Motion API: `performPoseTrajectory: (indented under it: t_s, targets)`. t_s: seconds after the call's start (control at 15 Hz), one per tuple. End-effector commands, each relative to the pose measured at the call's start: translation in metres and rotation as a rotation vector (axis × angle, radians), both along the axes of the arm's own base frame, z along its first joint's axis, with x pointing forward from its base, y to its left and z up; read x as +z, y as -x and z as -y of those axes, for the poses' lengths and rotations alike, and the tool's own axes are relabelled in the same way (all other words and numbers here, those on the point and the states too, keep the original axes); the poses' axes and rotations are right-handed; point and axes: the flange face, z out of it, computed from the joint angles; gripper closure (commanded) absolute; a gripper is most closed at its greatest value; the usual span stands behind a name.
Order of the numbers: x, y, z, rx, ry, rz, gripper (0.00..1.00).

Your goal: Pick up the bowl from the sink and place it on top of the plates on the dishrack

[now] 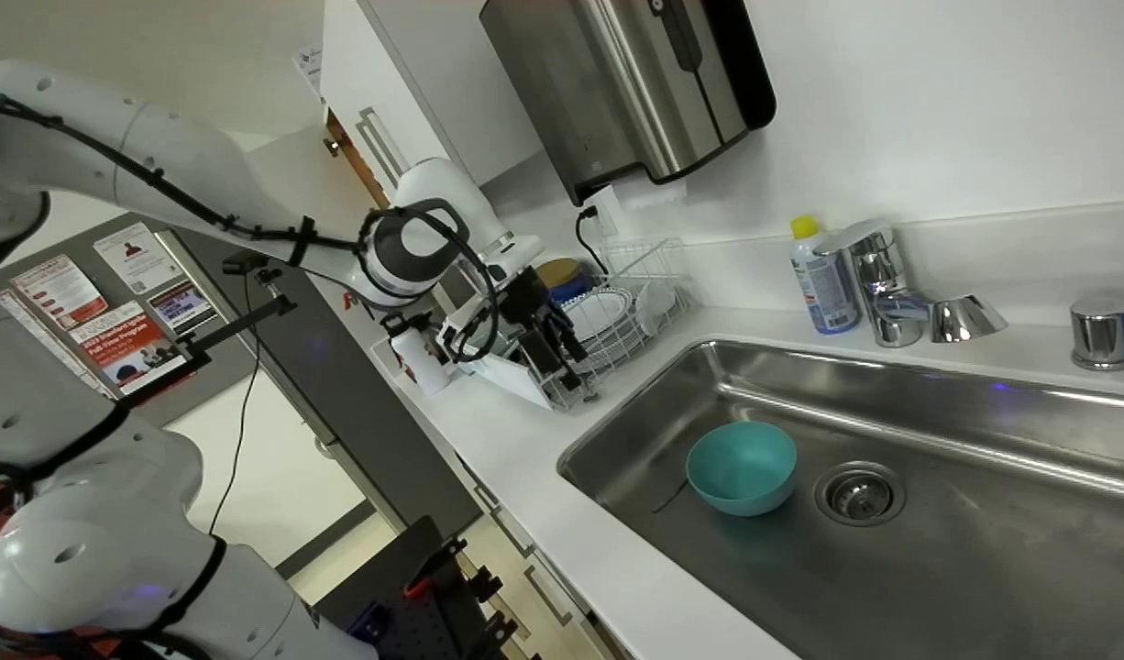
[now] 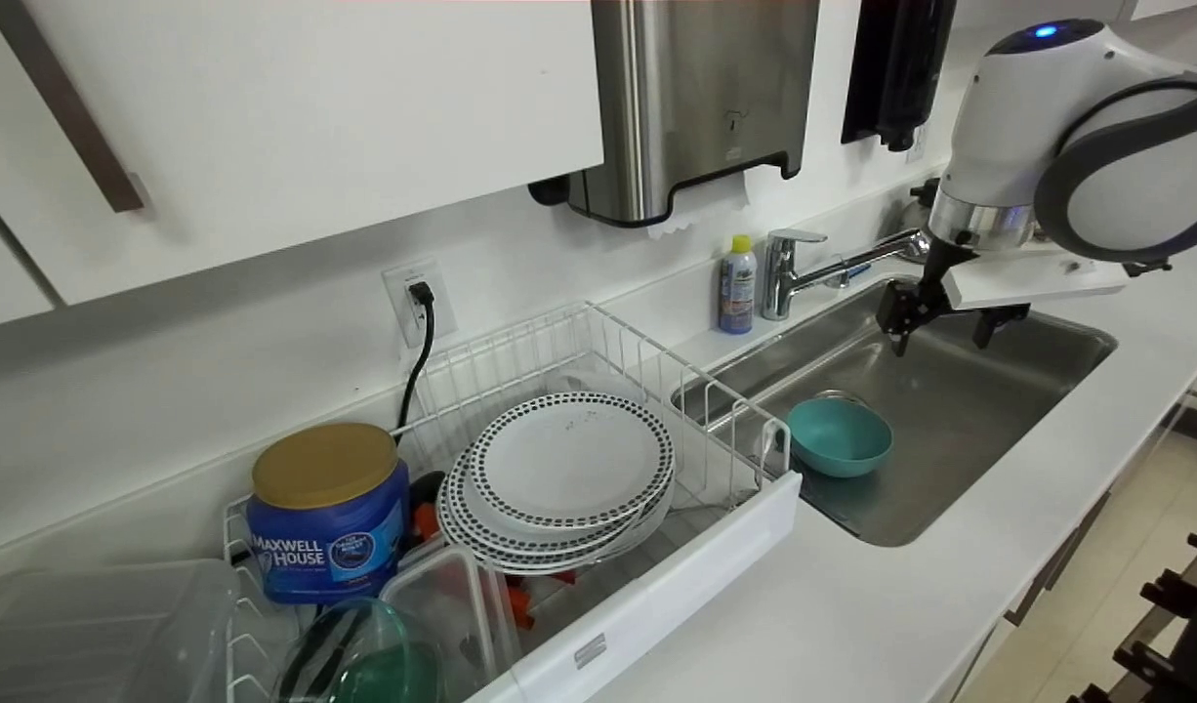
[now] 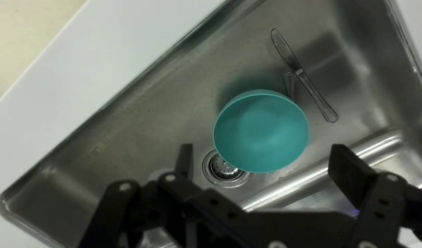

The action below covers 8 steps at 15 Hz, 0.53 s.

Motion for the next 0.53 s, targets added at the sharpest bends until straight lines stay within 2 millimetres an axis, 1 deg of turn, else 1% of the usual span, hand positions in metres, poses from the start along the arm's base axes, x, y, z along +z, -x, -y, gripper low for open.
performPoseTrajectory:
  t_s: [0.0, 0.2, 0.47]
  targets:
    - [-0.025, -0.024, 0.014, -0.004, -0.001, -0.016, 0.0]
    - [-0.058, -0.048, 0.034, -0.002, -0.021, -0.029, 0.0]
    - [-0.109, -0.079, 0.057, 0.019, -0.007, -0.02, 0.0]
